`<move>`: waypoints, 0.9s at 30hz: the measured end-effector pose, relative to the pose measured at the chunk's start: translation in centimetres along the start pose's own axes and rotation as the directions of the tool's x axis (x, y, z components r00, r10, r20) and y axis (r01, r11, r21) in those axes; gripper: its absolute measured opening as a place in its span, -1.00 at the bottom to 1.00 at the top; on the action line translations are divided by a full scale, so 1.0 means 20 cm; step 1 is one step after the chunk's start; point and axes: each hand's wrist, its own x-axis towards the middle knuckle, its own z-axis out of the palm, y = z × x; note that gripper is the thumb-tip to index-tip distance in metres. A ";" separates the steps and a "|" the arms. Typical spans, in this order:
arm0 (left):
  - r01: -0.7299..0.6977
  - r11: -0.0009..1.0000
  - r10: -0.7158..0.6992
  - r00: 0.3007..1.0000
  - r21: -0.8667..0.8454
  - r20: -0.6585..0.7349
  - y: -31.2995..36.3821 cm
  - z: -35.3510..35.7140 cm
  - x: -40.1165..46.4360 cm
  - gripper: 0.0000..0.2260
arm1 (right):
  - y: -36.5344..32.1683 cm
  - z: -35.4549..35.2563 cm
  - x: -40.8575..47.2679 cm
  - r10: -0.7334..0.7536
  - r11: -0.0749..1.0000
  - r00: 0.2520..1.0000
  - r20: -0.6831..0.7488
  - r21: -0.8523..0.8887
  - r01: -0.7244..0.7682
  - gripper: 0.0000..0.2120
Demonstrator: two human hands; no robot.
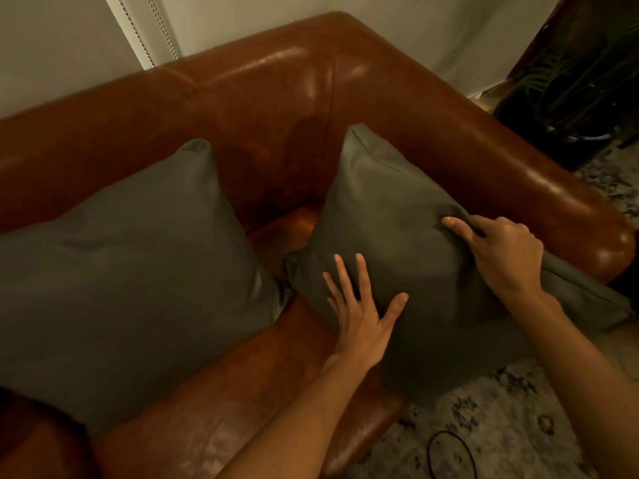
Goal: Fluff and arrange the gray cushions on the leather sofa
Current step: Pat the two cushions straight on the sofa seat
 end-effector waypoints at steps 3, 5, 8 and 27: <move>-0.014 1.000 0.014 1.000 -0.011 -0.007 0.00 -0.01 0.00 -0.26 | -0.01 -0.01 0.00 0.056 0.998 0.996 0.064 0.029 -0.058 -0.46; -0.041 0.999 0.041 0.999 -0.030 -0.019 -0.02 -0.03 -0.03 -0.27 | -0.03 -0.02 -0.02 0.091 0.993 0.992 0.086 0.069 -0.097 -0.47; -0.065 0.996 0.063 0.998 -0.058 -0.026 -0.03 -0.05 -0.04 -0.30 | -0.04 -0.02 -0.04 0.146 0.984 0.985 0.091 0.088 -0.154 -0.45; -0.005 0.999 0.002 0.997 -0.042 -0.081 -0.12 -0.13 0.18 -0.50 | -0.19 0.14 -0.20 -0.280 0.929 0.953 0.118 -0.216 0.300 -0.47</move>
